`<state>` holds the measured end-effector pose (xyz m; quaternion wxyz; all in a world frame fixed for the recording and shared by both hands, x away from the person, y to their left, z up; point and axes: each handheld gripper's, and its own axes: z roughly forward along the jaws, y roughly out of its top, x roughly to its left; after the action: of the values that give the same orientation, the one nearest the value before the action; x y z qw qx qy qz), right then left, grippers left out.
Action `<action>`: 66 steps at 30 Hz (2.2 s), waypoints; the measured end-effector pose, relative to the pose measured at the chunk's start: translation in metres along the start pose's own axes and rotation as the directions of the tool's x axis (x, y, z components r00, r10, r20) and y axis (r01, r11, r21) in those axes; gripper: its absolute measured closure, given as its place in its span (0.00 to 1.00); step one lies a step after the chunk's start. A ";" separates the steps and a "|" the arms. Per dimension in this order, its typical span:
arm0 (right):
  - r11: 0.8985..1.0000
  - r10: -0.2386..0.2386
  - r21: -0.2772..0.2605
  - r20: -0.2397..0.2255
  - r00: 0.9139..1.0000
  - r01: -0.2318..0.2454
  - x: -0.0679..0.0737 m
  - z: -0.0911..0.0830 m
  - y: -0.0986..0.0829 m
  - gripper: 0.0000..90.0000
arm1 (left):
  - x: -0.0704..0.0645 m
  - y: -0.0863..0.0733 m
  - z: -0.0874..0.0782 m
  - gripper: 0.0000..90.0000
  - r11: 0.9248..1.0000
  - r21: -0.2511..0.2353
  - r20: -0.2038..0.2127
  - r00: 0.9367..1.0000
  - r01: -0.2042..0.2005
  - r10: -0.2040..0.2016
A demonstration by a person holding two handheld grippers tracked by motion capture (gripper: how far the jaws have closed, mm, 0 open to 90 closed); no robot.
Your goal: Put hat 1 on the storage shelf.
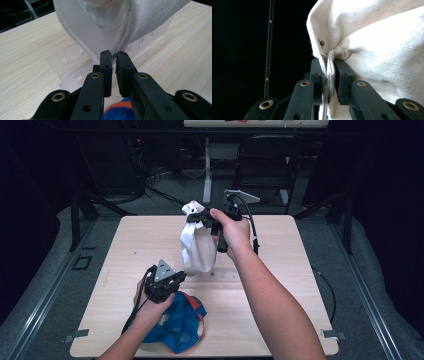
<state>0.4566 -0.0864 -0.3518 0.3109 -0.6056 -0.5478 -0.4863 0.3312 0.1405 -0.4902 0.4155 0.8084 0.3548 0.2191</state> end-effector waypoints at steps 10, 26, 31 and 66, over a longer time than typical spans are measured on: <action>0.999 -0.050 0.017 0.082 0.995 0.049 -0.004 -0.015 -0.002 0.87 | 0.011 -0.012 -0.004 0.95 0.996 -0.018 0.008 0.996 0.084 -0.084; 1.000 -0.014 0.007 0.133 0.991 0.013 -0.035 -0.022 -0.003 0.85 | 0.019 -0.023 -0.004 0.95 0.992 -0.014 0.013 0.992 0.126 -0.126; 1.000 -0.015 0.019 0.131 0.991 0.012 -0.039 -0.017 -0.005 0.84 | 0.024 -0.029 -0.006 0.96 0.987 -0.016 0.026 0.986 0.162 -0.162; 1.000 -0.011 0.021 0.168 0.986 0.008 -0.056 -0.014 -0.007 0.82 | 0.024 -0.022 0.019 0.93 0.991 0.078 0.047 0.993 0.109 -0.113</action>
<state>0.4505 -0.1177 -0.4002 0.2673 -0.6388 -0.5798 -0.4294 0.3505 0.1581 -0.5179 0.4053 0.8079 0.3963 0.1611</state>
